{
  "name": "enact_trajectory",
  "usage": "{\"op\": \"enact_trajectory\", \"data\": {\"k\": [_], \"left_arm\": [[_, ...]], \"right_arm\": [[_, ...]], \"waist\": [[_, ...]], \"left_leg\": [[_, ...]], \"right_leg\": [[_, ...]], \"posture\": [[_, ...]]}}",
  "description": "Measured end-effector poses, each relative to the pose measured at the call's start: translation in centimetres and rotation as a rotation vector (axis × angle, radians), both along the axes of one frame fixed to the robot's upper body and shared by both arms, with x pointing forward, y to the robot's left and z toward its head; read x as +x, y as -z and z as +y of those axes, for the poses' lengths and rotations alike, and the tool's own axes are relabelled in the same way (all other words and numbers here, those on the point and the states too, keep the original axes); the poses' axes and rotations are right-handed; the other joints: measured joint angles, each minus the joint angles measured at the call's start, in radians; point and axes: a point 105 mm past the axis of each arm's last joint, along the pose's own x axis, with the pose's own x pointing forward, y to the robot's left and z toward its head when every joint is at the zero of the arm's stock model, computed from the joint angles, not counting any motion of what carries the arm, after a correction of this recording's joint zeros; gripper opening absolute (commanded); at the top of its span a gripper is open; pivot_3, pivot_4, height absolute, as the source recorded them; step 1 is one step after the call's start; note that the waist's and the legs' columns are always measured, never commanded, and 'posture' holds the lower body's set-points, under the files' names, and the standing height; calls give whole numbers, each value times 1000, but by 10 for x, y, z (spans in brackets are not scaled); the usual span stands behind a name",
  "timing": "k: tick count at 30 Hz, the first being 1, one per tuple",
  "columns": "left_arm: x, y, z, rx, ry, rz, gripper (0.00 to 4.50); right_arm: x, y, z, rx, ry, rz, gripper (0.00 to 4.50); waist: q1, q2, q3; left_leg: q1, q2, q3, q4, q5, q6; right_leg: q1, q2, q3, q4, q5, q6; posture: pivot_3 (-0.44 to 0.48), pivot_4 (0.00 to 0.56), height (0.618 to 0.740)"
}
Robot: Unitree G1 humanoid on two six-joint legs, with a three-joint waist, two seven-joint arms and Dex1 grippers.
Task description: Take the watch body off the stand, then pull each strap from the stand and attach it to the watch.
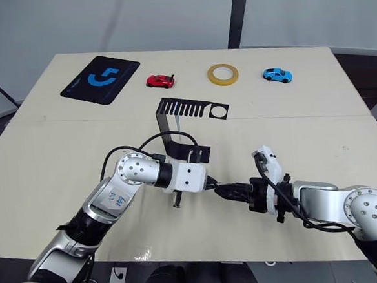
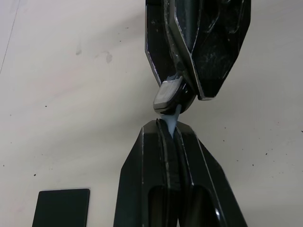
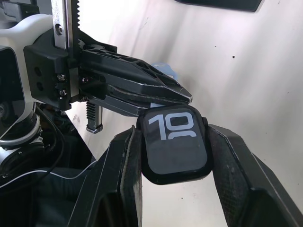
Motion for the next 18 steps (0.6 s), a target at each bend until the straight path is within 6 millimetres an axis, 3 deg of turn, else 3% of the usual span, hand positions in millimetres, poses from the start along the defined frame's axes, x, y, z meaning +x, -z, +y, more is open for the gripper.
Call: {"op": "enact_trajectory", "data": {"k": [18], "left_arm": [[-1, -1, 1, 4, 1, -6, 0]], "right_arm": [[0, 0, 0, 4, -3, 1, 1652]], "waist": [[0, 0, 0]], "left_leg": [[0, 0, 0, 0, 0, 0]], "right_leg": [[0, 0, 0, 0, 0, 0]], "posture": [[0, 150, 740]]}}
